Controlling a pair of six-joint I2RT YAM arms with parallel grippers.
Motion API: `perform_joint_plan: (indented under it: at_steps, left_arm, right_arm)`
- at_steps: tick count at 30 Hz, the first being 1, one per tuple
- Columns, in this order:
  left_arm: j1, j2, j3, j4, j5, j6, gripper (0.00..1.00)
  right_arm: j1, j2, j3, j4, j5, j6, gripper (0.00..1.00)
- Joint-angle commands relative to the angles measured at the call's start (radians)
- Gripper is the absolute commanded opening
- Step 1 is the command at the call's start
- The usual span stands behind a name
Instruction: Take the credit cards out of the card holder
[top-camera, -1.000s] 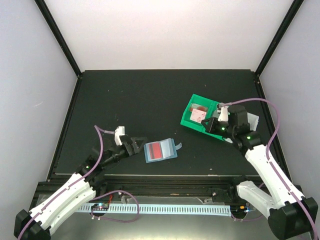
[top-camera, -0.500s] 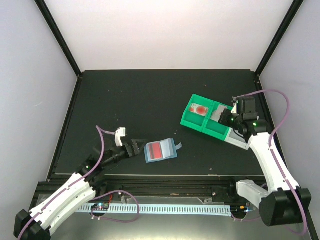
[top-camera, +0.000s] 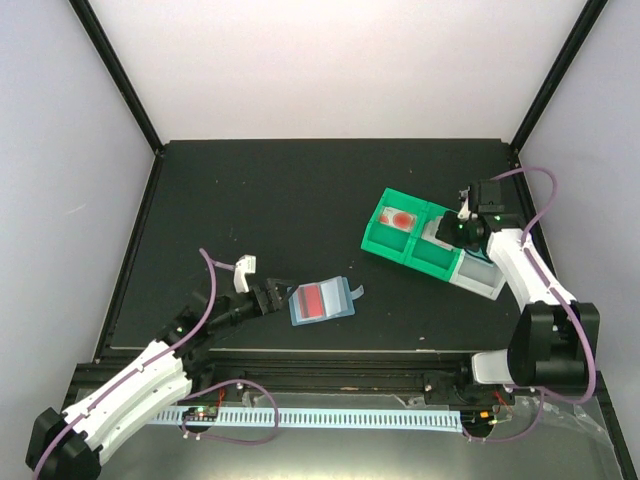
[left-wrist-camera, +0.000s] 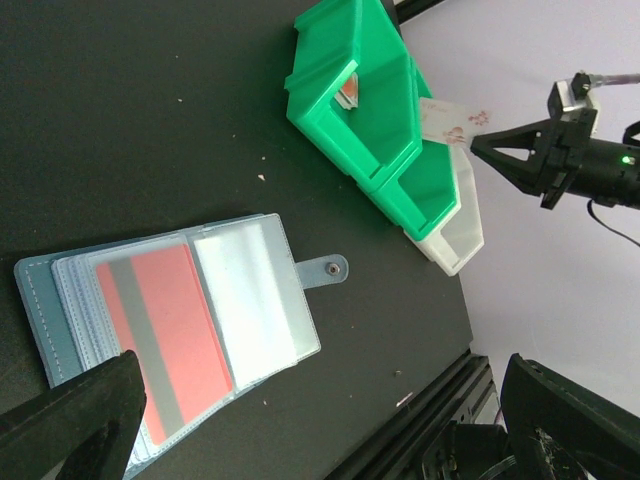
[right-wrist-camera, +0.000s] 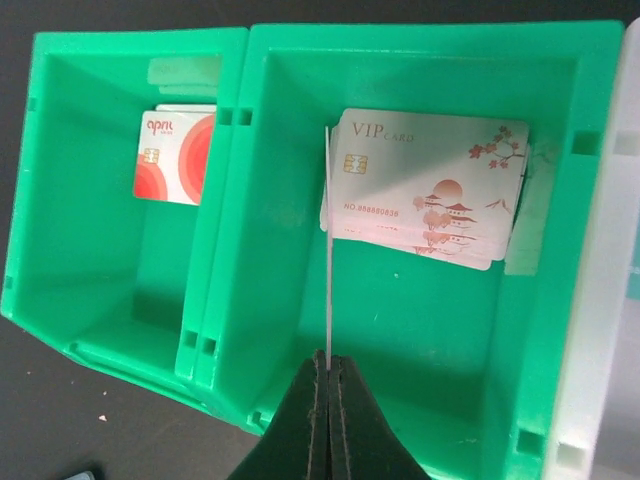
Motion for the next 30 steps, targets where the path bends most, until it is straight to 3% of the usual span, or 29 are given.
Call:
perform_joint_plan:
  at_steps: [1, 11, 19, 30]
  left_arm:
    - [-0.001, -0.009, 0.038, 0.015, 0.006, 0.006, 0.99]
    - [-0.002, -0.012, 0.041, 0.016, -0.038, 0.006, 0.99]
    - [0.0, -0.004, 0.038, 0.01, -0.044, 0.006, 0.99]
    - [-0.001, 0.008, 0.039, 0.015, -0.047, 0.005, 0.99]
  right_arm:
    - [-0.014, 0.057, 0.044, 0.052, -0.061, -0.024, 0.01]
    - [-0.027, 0.198, 0.06, 0.115, -0.109, -0.036, 0.01]
    - [-0.048, 0.223, 0.033, 0.162, -0.095, -0.033, 0.01]
    - [-0.069, 0.261, 0.026, 0.179, -0.077, -0.032, 0.09]
